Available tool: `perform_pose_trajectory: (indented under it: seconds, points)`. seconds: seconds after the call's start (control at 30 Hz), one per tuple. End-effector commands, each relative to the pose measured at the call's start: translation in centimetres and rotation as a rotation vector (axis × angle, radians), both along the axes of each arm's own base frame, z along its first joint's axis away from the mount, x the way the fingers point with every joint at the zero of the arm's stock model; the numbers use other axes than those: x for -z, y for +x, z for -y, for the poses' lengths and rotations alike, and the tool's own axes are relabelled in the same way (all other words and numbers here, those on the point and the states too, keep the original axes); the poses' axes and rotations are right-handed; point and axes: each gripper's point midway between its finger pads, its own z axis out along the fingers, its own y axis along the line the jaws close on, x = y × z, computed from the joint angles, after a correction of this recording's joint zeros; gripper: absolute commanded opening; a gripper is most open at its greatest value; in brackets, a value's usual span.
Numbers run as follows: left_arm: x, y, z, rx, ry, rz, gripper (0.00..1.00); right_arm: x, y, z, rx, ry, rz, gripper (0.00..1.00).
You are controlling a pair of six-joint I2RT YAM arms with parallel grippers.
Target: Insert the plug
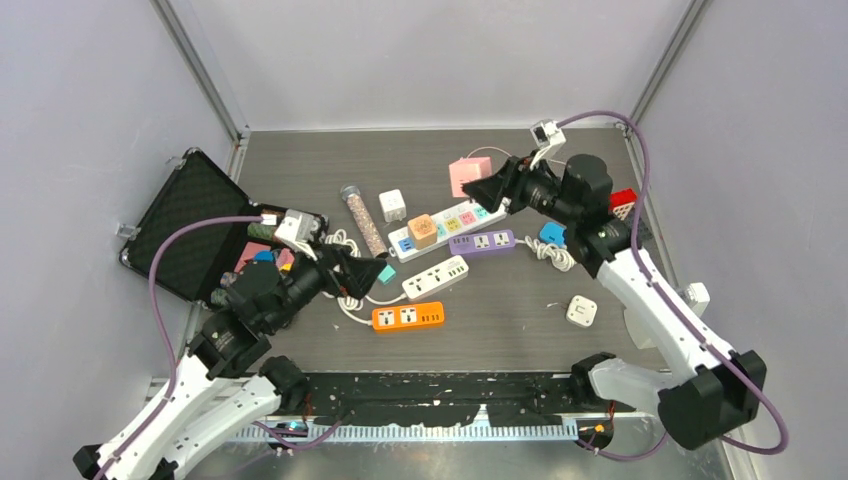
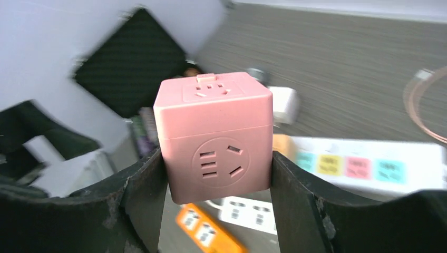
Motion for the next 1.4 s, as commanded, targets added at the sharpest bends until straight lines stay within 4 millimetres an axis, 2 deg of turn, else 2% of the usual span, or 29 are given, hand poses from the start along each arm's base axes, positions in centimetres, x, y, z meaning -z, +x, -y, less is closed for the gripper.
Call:
perform_pose_trajectory:
  seconds: [0.0, 0.03, 0.17, 0.33, 0.47, 0.67, 1.07, 1.1, 1.27, 1.37]
  points:
    - [-8.3, -2.4, 2.2, 0.177, -0.261, 0.207, 0.99, -10.6, -6.1, -4.4, -0.242, 0.339, 0.24, 0.3]
    - [-9.0, -2.7, 2.3, 0.189, -0.286, 0.225, 0.99, -11.7, -7.9, -5.6, -0.304, 0.393, 0.252, 0.3]
    - [-11.7, -3.8, 2.7, 0.251, -0.356, 0.303, 0.99, -14.0, -12.5, -8.6, -0.475, 0.531, 0.258, 0.3]
    - [-14.3, -5.3, 3.4, 0.348, -0.418, 0.376, 0.99, -15.9, -16.2, -10.3, -0.597, 0.637, 0.251, 0.29]
    - [-14.7, -5.7, 3.7, 0.376, -0.446, 0.377, 0.99, -16.2, -17.9, -11.2, -0.662, 0.652, 0.243, 0.29]
    - [-15.2, -5.9, 3.7, 0.386, -0.505, 0.374, 0.99, -15.1, -18.5, -12.0, -0.677, 0.63, 0.223, 0.3]
    - [-14.4, -4.5, 5.1, 0.38, -0.538, 0.257, 0.99, -13.2, -18.7, -13.1, -0.694, 0.58, 0.182, 0.3]
    - [-14.3, -4.3, 5.1, 0.372, -0.541, 0.25, 0.97, -13.1, -18.7, -13.2, -0.697, 0.576, 0.178, 0.3]
    - [-14.8, -4.6, 5.0, 0.382, -0.58, 0.267, 0.76, -12.3, -19.2, -13.3, -0.724, 0.556, 0.157, 0.31]
    - [-14.8, -4.8, 5.2, 0.4, -0.582, 0.262, 0.7, -11.5, -19.4, -13.3, -0.732, 0.545, 0.137, 0.31]
